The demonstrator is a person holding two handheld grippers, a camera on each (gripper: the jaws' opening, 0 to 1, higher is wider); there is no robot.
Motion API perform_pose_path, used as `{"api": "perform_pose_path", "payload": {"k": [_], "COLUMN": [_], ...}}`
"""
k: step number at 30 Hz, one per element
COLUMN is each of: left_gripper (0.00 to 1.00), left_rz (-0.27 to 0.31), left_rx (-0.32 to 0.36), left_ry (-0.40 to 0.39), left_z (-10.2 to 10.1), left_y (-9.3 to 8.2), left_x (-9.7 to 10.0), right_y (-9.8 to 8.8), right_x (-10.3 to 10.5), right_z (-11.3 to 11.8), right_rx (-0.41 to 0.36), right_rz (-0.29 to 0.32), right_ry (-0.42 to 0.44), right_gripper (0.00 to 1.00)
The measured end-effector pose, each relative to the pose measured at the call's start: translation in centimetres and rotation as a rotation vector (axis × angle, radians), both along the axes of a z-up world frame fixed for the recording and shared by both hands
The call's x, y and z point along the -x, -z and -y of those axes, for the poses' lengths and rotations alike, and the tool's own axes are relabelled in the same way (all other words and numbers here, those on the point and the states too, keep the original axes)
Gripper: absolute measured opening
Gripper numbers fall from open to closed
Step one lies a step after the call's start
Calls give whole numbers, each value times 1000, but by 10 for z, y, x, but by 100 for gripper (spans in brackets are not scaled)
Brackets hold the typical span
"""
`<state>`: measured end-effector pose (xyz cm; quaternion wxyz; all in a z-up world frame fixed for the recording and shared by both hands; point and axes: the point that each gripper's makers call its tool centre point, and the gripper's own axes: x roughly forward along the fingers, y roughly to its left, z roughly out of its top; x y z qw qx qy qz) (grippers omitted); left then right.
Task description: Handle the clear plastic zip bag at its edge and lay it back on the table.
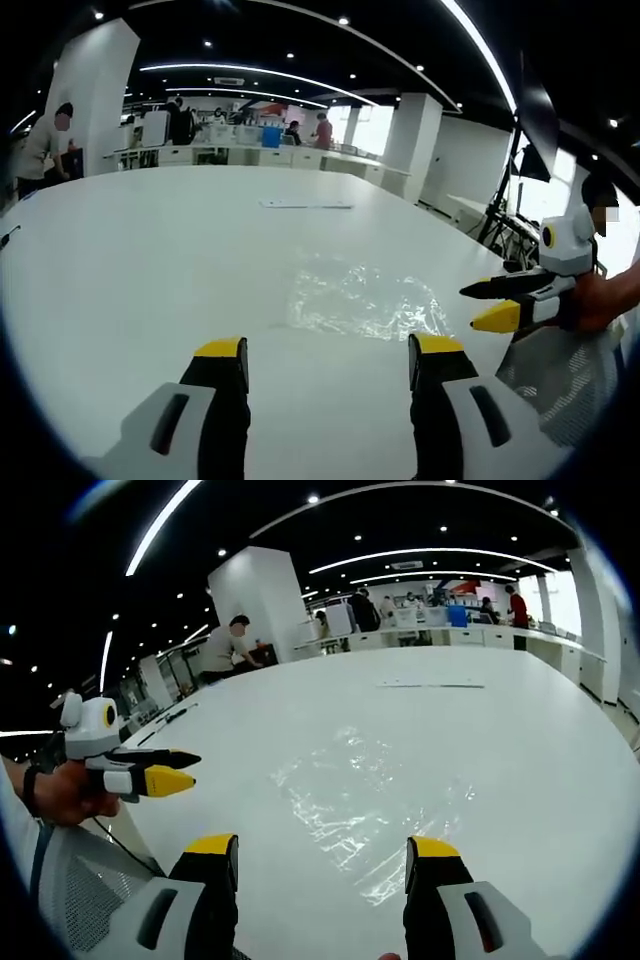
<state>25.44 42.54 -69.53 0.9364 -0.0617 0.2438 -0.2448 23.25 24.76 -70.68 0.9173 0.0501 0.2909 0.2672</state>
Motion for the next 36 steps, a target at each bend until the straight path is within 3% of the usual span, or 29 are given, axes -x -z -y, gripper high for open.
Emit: {"api": "perform_pose_path", "payload": {"k": [10,27,36], "left_gripper": [63,62,62], "left_rz": [3,6,5], "left_rx": [24,64,72], "left_ry": [-48,-103,-111], "left_z": [-12,-21,-22], "left_y": [-4,-11,-11], "left_x": [-2,-2,-2], "right_y": [11,20,30], "right_x": [-11,-74,-95], "right_z": [-23,-68,-91], "right_rx": [25,57,57], "right_rz": [-1,13,-10], "right_ry": [-46,-86,-93], "right_gripper": [68,67,66]}}
